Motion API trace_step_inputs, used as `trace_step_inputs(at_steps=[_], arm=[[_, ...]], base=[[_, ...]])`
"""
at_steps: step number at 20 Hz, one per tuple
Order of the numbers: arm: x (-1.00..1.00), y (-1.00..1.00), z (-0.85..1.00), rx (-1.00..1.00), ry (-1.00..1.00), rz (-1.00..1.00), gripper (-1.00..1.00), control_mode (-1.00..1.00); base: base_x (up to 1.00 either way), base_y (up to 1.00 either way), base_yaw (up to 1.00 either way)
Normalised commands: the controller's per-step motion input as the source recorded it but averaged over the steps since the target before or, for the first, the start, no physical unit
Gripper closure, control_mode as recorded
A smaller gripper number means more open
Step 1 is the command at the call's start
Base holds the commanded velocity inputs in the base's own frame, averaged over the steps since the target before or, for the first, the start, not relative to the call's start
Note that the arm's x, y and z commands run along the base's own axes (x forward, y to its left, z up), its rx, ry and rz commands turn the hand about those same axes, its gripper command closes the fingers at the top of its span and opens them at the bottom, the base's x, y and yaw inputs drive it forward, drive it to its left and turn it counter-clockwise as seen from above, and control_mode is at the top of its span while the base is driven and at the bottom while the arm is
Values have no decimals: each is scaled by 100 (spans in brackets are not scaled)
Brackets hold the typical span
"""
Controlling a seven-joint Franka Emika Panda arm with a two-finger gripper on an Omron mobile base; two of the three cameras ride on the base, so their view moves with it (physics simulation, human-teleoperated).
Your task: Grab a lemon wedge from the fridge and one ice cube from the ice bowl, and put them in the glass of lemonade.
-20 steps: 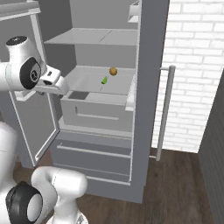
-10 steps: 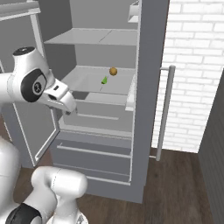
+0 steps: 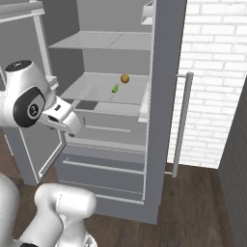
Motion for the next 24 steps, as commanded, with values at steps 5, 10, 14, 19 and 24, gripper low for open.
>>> trace_step_inputs(at_steps=[5, 10, 14, 19, 24], arm=[[-38, 0, -29, 0, 4, 1, -100, -100], [-3, 0, -21, 0, 2, 0, -100, -100], [6, 0, 0, 0, 0, 0, -100, -100], [37, 0, 0, 0, 0, 0, -100, -100], [0, 0, 0, 0, 0, 0, -100, 100]], base=[[0, 0, 0], [0, 0, 0], [0, 0, 0], [0, 0, 0], [65, 3, 0]])
